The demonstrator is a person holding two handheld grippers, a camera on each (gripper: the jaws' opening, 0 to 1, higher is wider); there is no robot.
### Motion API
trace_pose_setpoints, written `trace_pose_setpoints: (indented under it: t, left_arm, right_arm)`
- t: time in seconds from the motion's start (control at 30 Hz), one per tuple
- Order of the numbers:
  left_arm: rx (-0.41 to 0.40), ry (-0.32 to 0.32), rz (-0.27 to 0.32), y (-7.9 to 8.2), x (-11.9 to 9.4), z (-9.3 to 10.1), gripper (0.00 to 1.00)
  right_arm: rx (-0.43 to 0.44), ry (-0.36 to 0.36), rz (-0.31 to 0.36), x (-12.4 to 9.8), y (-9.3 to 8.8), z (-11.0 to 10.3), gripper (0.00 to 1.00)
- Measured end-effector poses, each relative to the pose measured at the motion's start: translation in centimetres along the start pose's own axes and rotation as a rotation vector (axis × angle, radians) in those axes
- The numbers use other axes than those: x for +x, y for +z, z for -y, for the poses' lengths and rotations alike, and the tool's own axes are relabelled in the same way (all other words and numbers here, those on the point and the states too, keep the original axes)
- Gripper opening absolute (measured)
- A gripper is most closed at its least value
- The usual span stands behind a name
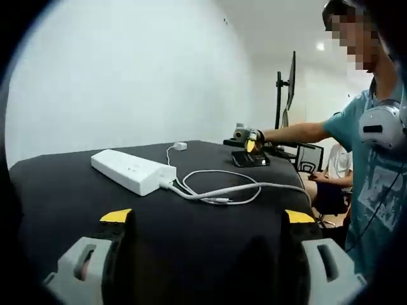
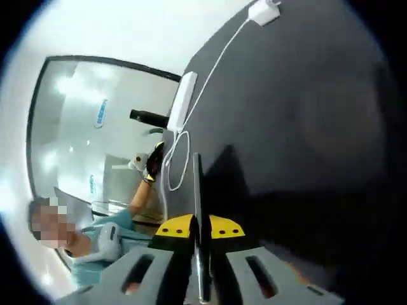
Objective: Connect the charging cable to the phone, plug the charger into the socket, and turn on the power strip switch to charge the phone.
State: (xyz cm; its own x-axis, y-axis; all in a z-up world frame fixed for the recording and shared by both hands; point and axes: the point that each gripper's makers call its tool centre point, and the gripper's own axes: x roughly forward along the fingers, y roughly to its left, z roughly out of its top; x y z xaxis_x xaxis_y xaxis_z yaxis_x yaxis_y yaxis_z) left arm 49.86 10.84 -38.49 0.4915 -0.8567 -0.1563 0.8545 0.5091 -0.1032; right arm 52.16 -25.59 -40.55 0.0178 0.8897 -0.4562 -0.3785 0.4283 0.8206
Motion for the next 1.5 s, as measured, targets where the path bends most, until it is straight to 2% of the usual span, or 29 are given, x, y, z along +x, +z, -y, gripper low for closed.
trace_pose_setpoints:
  t: [0.03,0.1,0.17,0.2,0.23,0.3,0.33,0.4,0.47,0.53,0.57,0.6,0.63,0.67,0.73,0.8,0.93,0.97,1.0,1.03,1.07,1.1,1.17,1.2,1.23,1.3,1.4,1.43,1.5]
  left_arm:
    - [-0.001,-0.001,-0.002,0.0,0.0,0.0,0.89]
    - [-0.001,-0.002,-0.025,-0.4,0.2,0.1,0.89]
    - [-0.007,-0.008,-0.059,-0.8,0.2,0.1,0.89]
    - [-0.025,-0.011,-0.068,-0.6,0.3,0.1,0.89]
    - [-0.030,-0.017,-0.072,-0.3,0.3,0.1,0.89]
    - [-0.033,-0.029,-0.104,0.2,0.3,0.3,0.89]
    - [-0.036,-0.029,-0.122,0.3,0.3,0.3,0.89]
    - [-0.021,-0.023,-0.167,0.3,0.2,0.3,0.87]
    - [0.026,-0.005,-0.197,0.6,0.0,0.2,0.84]
    - [0.031,-0.011,-0.195,0.9,-0.2,0.6,0.83]
    - [0.033,-0.016,-0.187,1.1,-0.3,0.8,0.83]
    - [0.030,-0.020,-0.179,1.3,-0.3,1.0,0.83]
    - [0.025,-0.021,-0.167,1.4,-0.4,1.2,0.83]
    - [0.024,-0.023,-0.161,1.4,-0.4,1.5,0.83]
    - [0.031,-0.033,-0.154,1.2,-0.6,2.4,0.83]
    - [0.042,-0.044,-0.157,0.9,-0.9,3.1,0.83]
    - [0.055,-0.061,-0.142,0.8,-1.6,4.0,0.82]
    - [0.057,-0.064,-0.136,1.0,-1.6,4.2,0.81]
    - [0.059,-0.067,-0.129,1.1,-1.7,4.2,0.81]
    - [0.061,-0.070,-0.115,1.3,-1.8,4.3,0.81]
    - [0.060,-0.071,-0.111,1.4,-1.8,4.4,0.81]
    - [0.062,-0.077,-0.107,1.5,-2.0,4.5,0.81]
    - [0.068,-0.083,-0.102,1.5,-2.2,4.6,0.81]
    - [0.069,-0.086,-0.101,1.5,-2.3,4.7,0.81]
    - [0.067,-0.090,-0.100,1.5,-2.4,4.7,0.81]
    - [0.058,-0.097,-0.090,1.6,-2.8,4.8,0.80]
    - [0.051,-0.100,-0.086,1.6,-3.1,4.8,0.80]
    - [0.052,-0.099,-0.089,1.5,-3.2,4.8,0.80]
    - [0.051,-0.099,-0.094,1.4,-3.5,4.8,0.80]
  right_arm:
    - [-0.073,-0.063,0.031,0.2,0.4,0.9,0.09]
    - [-0.137,-0.131,0.030,-0.2,0.9,1.8,0.12]
    - [-0.086,-0.156,0.047,-0.8,1.5,1.9,0.15]
    - [-0.151,-0.162,0.088,-1.3,2.3,1.6,0.20]
    - [-0.179,-0.217,0.119,-2.1,3.3,2.1,0.27]
    - [-0.252,-0.233,0.190,-3.6,4.7,1.1,0.28]
    - [-0.307,-0.269,0.237,-4.7,5.8,0.5,0.28]
    - [-0.349,-0.255,0.289,-5.5,6.6,-1.1,0.28]
    - [-0.367,-0.236,0.288,-5.7,6.5,-2.7,0.31]
    - [-0.398,-0.232,0.285,-5.4,6.8,-4.1,0.31]
    - [-0.395,-0.230,0.297,-5.7,8.0,-4.3,0.33]
    - [-0.432,-0.227,0.318,-5.3,8.7,-4.9,0.37]
    - [-0.462,-0.202,0.340,-4.3,9.3,-6.0,0.44]
    - [-0.461,-0.190,0.337,-3.6,9.4,-6.5,0.45]
    - [-0.428,-0.155,0.287,-1.1,9.2,-7.7,0.34]
    - [-0.400,-0.174,0.267,1.5,9.8,-8.0,0.33]
    - [-0.267,-0.145,0.245,7.6,10.1,-9.1,0.29]
    - [-0.295,-0.151,0.236,8.8,10.1,-9.4,0.28]
    - [-0.437,-0.176,0.219,10.2,10.3,-9.6,0.28]
    - [-0.487,-0.189,0.215,10.9,10.1,-9.8,0.28]
    - [-0.658,-0.236,0.188,12.3,10.1,-10.2,0.26]
    - [-0.786,-0.239,0.195,13.5,10.6,-11.2,0.24]
    - [-0.951,-0.237,0.210,15.1,11.0,-12.8,0.24]
    - [-0.987,-0.225,0.228,16.4,10.8,-14.0,0.24]
    - [-1.004,-0.264,0.195,17.0,10.7,-13.7,0.24]
    - [-1.114,-0.329,0.082,18.6,10.1,-12.7,0.24]
    - [-1.151,-0.350,-0.071,20.7,8.6,-11.0,0.25]
    - [-1.132,-0.346,-0.041,21.3,9.5,-10.7,0.25]
    - [-1.140,-0.343,-0.035,21.9,10.3,-10.4,0.25]
